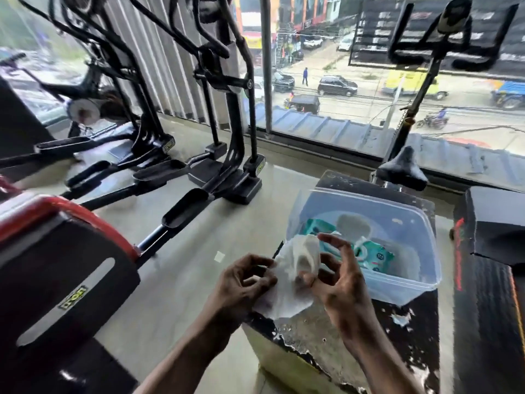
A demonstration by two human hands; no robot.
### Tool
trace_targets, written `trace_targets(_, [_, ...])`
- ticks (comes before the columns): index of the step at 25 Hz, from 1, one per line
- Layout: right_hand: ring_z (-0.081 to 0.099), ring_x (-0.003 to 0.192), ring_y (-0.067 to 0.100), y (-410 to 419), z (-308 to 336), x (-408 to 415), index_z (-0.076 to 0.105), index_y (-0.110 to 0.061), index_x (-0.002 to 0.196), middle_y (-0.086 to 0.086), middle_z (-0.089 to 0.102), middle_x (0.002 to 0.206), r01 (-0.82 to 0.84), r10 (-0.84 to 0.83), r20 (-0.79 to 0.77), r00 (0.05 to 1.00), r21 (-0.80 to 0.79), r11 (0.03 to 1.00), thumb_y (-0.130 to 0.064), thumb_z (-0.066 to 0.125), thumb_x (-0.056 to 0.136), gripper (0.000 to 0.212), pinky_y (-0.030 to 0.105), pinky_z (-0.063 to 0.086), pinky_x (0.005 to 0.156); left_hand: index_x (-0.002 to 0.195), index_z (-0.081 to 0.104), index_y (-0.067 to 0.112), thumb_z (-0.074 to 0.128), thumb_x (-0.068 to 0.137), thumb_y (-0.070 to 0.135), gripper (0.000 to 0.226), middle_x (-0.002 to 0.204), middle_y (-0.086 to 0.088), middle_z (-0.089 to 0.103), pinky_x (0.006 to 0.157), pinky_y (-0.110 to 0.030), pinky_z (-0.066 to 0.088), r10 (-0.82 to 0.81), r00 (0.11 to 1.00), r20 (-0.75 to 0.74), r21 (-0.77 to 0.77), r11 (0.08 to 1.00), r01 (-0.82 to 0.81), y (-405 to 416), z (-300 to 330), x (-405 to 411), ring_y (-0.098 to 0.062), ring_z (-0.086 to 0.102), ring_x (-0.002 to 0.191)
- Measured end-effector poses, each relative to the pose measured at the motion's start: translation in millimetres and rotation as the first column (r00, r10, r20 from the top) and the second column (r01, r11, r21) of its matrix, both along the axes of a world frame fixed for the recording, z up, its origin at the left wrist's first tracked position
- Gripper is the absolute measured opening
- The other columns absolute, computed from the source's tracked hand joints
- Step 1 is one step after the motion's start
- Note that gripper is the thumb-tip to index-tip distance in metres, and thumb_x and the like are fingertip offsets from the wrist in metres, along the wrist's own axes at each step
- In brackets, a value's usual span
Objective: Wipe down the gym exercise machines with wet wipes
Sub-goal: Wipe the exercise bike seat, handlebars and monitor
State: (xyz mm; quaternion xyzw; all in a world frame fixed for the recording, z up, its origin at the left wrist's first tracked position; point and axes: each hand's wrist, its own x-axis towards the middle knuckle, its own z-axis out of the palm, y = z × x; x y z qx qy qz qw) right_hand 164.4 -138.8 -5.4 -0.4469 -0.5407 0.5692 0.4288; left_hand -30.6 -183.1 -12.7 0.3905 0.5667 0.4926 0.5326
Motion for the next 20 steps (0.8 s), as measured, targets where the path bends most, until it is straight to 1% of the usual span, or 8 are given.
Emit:
trace_targets(2, [0.074, 0.099, 0.016, -14.3, -3.5, -25.8, 0.054, -0.041, 0.126, -0.006, 0.076, 0.112, -0.096, 0.097, 0.019, 0.995, -0.037, 0.995, -0.002, 0.080, 0.085, 0.062, 0.038, 0.061, 0.082, 0.116, 0.071, 0.015, 0.081, 0.089, 0.013, 0.028, 0.099, -0.008, 0.076, 0.063, -0.027, 0.055, 0.041, 0.998, 0.041, -0.047, 0.998, -0.039, -28.3, -1.5, -21.5, -0.018, 0.069, 0.084])
trace_targets(5, [0.076, 0.089, 0.022, -35.6, 5.1, -79.0, 0.059, -0.034, 0.123, 0.001, 0.077, 0.103, -0.230, 0.231, 0.013, 0.973, -0.061, 0.971, 0.002, 0.077, 0.085, 0.055, 0.034, 0.061, 0.069, 0.120, 0.072, 0.016, 0.077, 0.091, 0.007, 0.031, 0.096, -0.011, 0.073, 0.071, -0.039, 0.060, 0.165, 0.985, 0.059, -0.060, 0.985, -0.162, -71.1, 0.0, -67.6, -0.026, 0.071, 0.086])
trace_targets(8, [0.076, 0.086, 0.025, -62.0, 16.6, -141.1, 0.059, -0.029, 0.123, 0.005, 0.077, 0.100, -0.325, 0.325, 0.002, 0.946, -0.056, 0.944, -0.004, 0.076, 0.087, 0.047, 0.034, 0.060, 0.061, 0.124, 0.070, 0.015, 0.077, 0.089, 0.003, 0.038, 0.093, -0.009, 0.073, 0.069, -0.036, 0.059, 0.278, 0.957, 0.082, -0.039, 0.961, -0.275, -114.5, 0.2, -121.9, -0.027, 0.072, 0.083])
trace_targets(10, [0.076, 0.087, 0.028, -80.2, 18.0, -179.7, 0.057, -0.031, 0.126, 0.005, 0.076, 0.103, -0.373, 0.375, 0.029, 0.926, -0.055, 0.926, -0.002, 0.077, 0.087, 0.052, 0.043, 0.062, 0.067, 0.125, 0.068, 0.015, 0.076, 0.089, 0.001, 0.040, 0.092, -0.008, 0.073, 0.066, -0.033, 0.058, 0.316, 0.944, 0.096, -0.029, 0.949, -0.314, -140.0, 2.7, -158.4, -0.026, 0.072, 0.081])
trace_targets(12, [0.076, 0.094, 0.030, -104.4, 16.8, -234.4, 0.053, -0.036, 0.130, 0.005, 0.075, 0.111, -0.464, 0.467, 0.043, 0.883, -0.065, 0.883, 0.007, 0.075, 0.085, 0.066, 0.049, 0.063, 0.077, 0.128, 0.066, 0.017, 0.077, 0.089, 0.002, 0.043, 0.093, -0.007, 0.074, 0.067, -0.035, 0.059, 0.359, 0.926, 0.114, 0.007, 0.932, -0.362, -173.6, 7.6, -211.9, -0.024, 0.072, 0.081])
trace_targets(15, [0.074, 0.100, 0.030, -143.0, 11.8, -329.6, 0.050, -0.039, 0.134, 0.006, 0.075, 0.114, -0.574, 0.576, 0.076, 0.814, -0.047, 0.818, 0.020, 0.064, 0.084, 0.078, 0.046, 0.061, 0.084, 0.131, 0.061, 0.023, 0.079, 0.088, 0.005, 0.050, 0.101, -0.004, 0.075, 0.072, -0.037, 0.059, 0.449, 0.886, 0.116, 0.034, 0.890, -0.455, -232.7, 11.7, -299.3, -0.023, 0.071, 0.083])
trace_targets(18, [0.076, 0.092, 0.027, -185.6, 18.1, -416.4, 0.056, -0.038, 0.128, 0.006, 0.078, 0.102, -0.599, 0.594, 0.099, 0.798, 0.019, 0.801, 0.020, 0.062, 0.085, 0.073, 0.036, 0.060, 0.074, 0.132, 0.063, 0.022, 0.080, 0.086, 0.000, 0.053, 0.103, -0.003, 0.075, 0.066, -0.030, 0.057, 0.537, 0.834, 0.131, 0.054, 0.836, -0.546, -296.0, 13.4, -370.6, -0.019, 0.071, 0.080])
trace_targets(20, [0.075, 0.079, 0.018, -214.5, 19.9, -472.4, 0.063, -0.037, 0.120, 0.003, 0.076, 0.081, -0.615, 0.603, 0.126, 0.788, 0.110, 0.781, 0.022, 0.062, 0.083, 0.069, 0.031, 0.056, 0.068, 0.128, 0.068, 0.020, 0.084, 0.080, -0.004, 0.055, 0.096, -0.004, 0.073, 0.062, -0.026, 0.055, 0.584, 0.799, 0.144, 0.068, 0.800, -0.597, -338.9, 15.6, -414.2, -0.015, 0.068, 0.076])
